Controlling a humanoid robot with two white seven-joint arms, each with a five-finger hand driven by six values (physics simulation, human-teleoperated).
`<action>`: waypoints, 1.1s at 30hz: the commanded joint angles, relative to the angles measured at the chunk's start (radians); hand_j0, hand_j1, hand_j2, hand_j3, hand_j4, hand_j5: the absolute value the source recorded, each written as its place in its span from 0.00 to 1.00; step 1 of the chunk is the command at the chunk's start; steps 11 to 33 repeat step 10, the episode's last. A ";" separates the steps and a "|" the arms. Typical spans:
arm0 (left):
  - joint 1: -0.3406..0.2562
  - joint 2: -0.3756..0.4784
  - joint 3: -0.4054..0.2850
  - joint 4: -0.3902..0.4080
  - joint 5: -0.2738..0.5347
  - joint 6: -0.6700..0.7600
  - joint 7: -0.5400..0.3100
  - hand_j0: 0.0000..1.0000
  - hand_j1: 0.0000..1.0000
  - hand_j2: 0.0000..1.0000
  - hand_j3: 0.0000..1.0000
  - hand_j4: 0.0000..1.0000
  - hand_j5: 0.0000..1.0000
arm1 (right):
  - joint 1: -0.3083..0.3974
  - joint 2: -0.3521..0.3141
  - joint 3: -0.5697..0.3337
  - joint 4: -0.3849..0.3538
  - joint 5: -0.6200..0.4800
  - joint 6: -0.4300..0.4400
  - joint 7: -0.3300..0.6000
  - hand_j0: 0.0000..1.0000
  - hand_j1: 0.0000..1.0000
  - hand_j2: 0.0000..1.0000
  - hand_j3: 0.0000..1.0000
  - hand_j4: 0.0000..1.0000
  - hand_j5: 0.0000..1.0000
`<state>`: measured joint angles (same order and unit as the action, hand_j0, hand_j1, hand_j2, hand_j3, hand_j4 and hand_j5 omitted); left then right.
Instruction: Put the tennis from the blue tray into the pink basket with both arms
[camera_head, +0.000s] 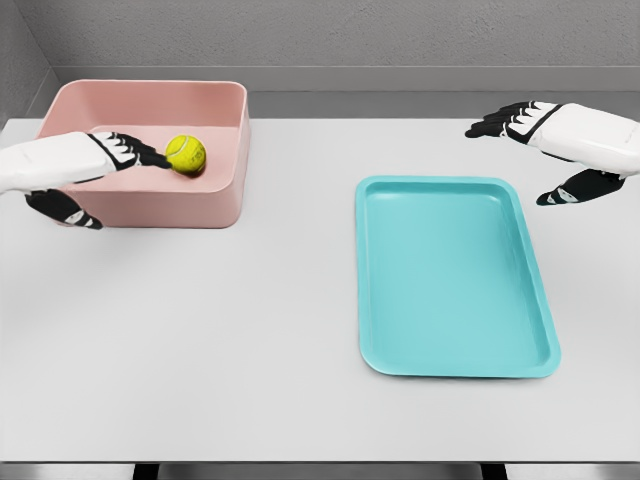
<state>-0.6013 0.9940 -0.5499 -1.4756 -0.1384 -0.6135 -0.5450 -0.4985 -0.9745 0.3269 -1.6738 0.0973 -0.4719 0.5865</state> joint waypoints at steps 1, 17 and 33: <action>0.012 0.015 0.015 -0.028 0.010 0.003 -0.001 1.00 1.00 1.00 1.00 1.00 1.00 | 0.000 -0.001 0.000 0.000 -0.005 0.002 0.000 1.00 1.00 1.00 1.00 1.00 1.00; 0.038 0.017 0.015 -0.028 0.005 0.003 -0.003 1.00 1.00 1.00 1.00 1.00 1.00 | 0.000 -0.001 0.000 0.000 -0.005 0.002 0.000 1.00 1.00 1.00 1.00 1.00 1.00; 0.038 0.017 0.015 -0.028 0.005 0.003 -0.003 1.00 1.00 1.00 1.00 1.00 1.00 | 0.000 -0.001 0.000 0.000 -0.005 0.002 0.000 1.00 1.00 1.00 1.00 1.00 1.00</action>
